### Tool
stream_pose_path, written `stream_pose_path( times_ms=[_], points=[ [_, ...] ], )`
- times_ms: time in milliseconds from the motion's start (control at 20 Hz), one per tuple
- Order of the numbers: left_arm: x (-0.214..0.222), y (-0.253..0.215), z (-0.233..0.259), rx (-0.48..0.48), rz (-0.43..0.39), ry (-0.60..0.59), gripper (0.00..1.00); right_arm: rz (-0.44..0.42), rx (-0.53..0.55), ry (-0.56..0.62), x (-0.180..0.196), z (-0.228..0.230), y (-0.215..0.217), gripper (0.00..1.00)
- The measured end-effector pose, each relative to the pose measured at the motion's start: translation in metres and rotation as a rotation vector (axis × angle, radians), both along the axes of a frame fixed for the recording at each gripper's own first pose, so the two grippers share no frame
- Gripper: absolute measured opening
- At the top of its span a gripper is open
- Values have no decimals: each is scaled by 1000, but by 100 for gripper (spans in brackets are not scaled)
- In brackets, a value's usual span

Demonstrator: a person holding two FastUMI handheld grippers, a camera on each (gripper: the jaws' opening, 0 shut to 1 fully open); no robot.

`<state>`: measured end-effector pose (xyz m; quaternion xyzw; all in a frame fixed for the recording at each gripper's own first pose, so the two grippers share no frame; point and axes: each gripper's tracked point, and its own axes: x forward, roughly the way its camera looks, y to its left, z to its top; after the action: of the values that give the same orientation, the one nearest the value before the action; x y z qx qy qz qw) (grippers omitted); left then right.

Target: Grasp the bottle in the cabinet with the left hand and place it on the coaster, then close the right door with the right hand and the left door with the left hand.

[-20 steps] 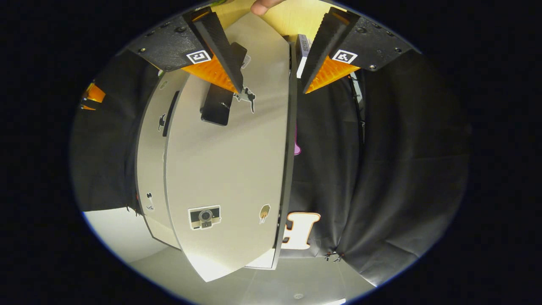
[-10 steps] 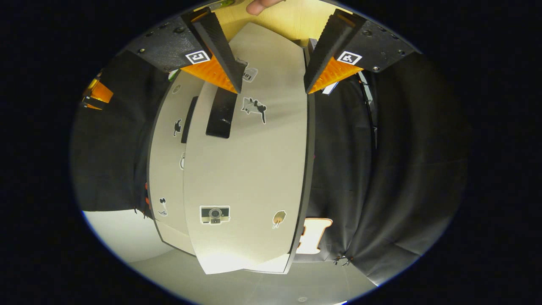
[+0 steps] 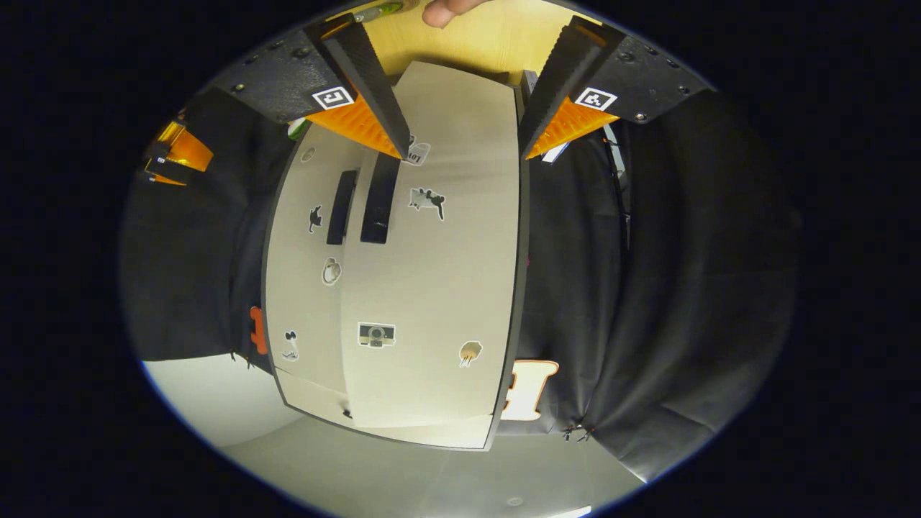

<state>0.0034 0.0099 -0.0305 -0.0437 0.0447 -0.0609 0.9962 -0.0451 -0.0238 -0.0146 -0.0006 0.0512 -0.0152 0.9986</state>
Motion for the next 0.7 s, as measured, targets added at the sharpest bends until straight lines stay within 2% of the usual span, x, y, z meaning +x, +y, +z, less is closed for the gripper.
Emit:
stream_pose_path(
  times_ms=[50, 200, 250, 300, 350, 400, 450, 700],
  points=[
    [-2, -4, -2, 10, -3, 2, 96, -1, -8, 2, 0, -1, 2, 95],
    [-10, -19, -8, 19, -14, 8, 92, -11, -24, 17, -1, -6, 3, 92],
    [-12, -20, -11, 19, -5, 10, 97, -21, -21, 10, -3, -4, 1, 95],
    [-14, -21, -13, 22, 10, 19, 97, -32, -17, -5, -4, -1, -1, 92],
    [-16, -26, -15, 27, 7, 24, 97, -41, -17, -17, -4, 3, -4, 95],
    [-17, -28, -14, 34, 9, 20, 93, -53, -17, -21, -4, 4, -6, 95],
    [-17, -27, -13, 38, 16, 16, 97, -56, -14, -21, -3, 4, -9, 92],
    [-28, -26, -6, 88, 58, -28, 96, -46, -33, -26, -3, 4, -18, 95]
  ],
)
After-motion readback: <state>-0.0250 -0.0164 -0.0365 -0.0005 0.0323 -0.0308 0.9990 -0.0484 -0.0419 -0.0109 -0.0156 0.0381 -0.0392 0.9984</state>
